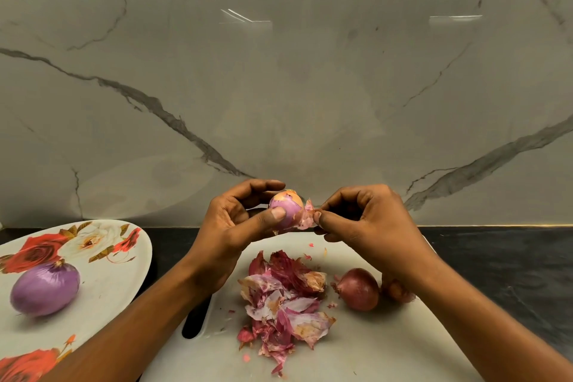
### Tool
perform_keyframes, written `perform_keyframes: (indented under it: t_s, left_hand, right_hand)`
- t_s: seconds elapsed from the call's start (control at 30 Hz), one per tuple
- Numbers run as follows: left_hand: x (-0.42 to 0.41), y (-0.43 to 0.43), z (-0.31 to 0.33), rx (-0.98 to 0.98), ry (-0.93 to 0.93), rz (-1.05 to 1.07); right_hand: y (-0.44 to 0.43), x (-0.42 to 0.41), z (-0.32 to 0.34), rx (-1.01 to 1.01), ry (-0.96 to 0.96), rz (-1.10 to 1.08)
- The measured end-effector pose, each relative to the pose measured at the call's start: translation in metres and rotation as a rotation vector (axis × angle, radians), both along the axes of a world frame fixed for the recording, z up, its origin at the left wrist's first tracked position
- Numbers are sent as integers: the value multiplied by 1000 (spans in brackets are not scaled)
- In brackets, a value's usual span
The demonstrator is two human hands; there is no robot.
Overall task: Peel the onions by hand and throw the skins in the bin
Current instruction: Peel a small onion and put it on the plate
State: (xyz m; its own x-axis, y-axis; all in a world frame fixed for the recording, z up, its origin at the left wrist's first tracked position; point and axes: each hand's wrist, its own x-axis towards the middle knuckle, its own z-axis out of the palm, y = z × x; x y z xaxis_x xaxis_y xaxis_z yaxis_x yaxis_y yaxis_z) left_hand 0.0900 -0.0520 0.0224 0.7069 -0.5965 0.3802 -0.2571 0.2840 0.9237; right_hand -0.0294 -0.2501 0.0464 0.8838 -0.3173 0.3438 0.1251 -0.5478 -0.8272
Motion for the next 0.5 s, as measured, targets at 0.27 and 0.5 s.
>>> perform_keyframes:
  t_s: [0.27, 0.5]
  left_hand:
    - [-1, -2, 2, 42, 11, 9]
    - [-6, -3, 2, 126, -71, 33]
  right_hand:
    - [3, -1, 0, 6, 51, 43]
    - [11, -2, 4, 231, 171, 166]
